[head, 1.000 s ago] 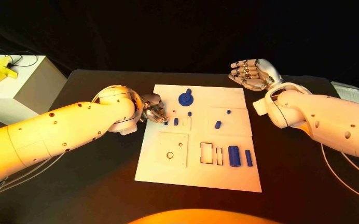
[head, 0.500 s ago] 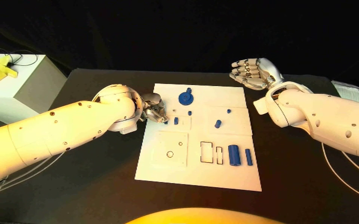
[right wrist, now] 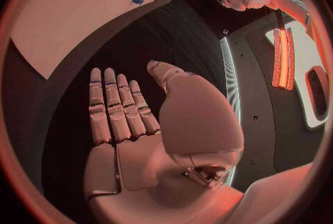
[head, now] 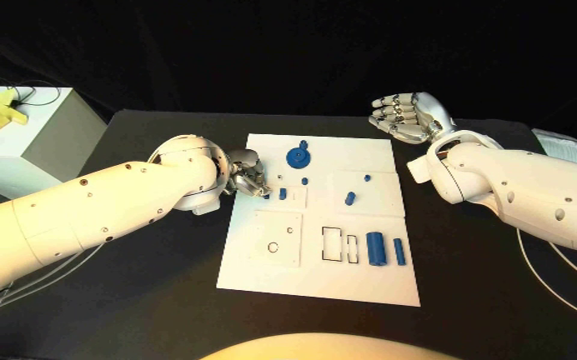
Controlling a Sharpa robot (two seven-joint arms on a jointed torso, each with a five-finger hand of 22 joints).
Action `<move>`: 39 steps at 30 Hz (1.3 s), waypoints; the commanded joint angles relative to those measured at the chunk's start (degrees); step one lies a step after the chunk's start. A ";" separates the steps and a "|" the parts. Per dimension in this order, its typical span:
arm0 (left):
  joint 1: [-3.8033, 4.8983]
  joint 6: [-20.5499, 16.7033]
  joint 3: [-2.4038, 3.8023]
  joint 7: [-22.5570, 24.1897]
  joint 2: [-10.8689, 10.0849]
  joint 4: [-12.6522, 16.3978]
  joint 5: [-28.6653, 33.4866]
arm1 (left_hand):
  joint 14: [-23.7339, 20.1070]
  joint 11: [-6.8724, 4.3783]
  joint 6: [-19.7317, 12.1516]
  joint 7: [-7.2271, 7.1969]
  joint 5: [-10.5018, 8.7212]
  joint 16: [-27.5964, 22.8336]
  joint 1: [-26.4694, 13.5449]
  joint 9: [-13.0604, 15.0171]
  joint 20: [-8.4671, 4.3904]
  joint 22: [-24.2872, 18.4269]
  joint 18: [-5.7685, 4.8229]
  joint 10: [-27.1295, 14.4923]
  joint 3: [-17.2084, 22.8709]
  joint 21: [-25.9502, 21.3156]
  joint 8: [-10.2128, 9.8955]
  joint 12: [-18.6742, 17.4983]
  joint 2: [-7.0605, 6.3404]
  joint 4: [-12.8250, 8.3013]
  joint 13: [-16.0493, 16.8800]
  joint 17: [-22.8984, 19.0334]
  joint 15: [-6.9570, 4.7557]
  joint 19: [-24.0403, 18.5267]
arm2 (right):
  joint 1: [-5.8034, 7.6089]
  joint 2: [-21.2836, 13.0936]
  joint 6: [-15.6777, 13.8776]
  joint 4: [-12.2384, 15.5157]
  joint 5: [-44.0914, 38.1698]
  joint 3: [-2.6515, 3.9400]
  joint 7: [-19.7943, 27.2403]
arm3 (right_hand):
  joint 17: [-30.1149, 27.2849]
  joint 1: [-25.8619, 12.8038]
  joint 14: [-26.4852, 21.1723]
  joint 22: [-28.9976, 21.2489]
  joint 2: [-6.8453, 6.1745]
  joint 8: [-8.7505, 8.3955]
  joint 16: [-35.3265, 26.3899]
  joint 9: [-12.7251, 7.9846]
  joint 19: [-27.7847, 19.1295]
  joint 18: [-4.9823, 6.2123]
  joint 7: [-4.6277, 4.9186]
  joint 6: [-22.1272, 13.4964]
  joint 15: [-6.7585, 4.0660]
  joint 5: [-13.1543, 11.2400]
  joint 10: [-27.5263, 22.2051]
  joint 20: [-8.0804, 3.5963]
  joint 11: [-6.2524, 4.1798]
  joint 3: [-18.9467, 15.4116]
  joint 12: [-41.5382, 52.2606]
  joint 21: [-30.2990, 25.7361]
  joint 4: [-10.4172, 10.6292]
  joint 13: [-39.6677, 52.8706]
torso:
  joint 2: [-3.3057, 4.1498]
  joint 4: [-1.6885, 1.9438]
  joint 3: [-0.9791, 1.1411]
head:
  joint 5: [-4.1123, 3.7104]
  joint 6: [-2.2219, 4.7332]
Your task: Assemble the parts on the task board
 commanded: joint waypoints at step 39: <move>-0.14 4.01 -0.11 0.12 0.02 0.14 0.26 | 4.86 0.02 0.98 -0.68 0.38 0.26 -0.16 1.20 0.01 0.06 -0.30 0.34 9.05 0.40 0.12 0.14 0.57 -9.55 0.05 11.34 -0.37 0.47 | 0.03 -0.30 0.64 0.12 0.25 0.02 0.31 | -0.23 -0.50 0.20 -0.21 0.04 -0.24 -0.25 -0.09 -0.48 0.25 4.73 0.43 0.34 0.33 0.45 0.04 0.16 -0.10 -0.43 -0.11 -0.12 -0.09 | 0.01 0.03 -0.04 | -0.16 -0.43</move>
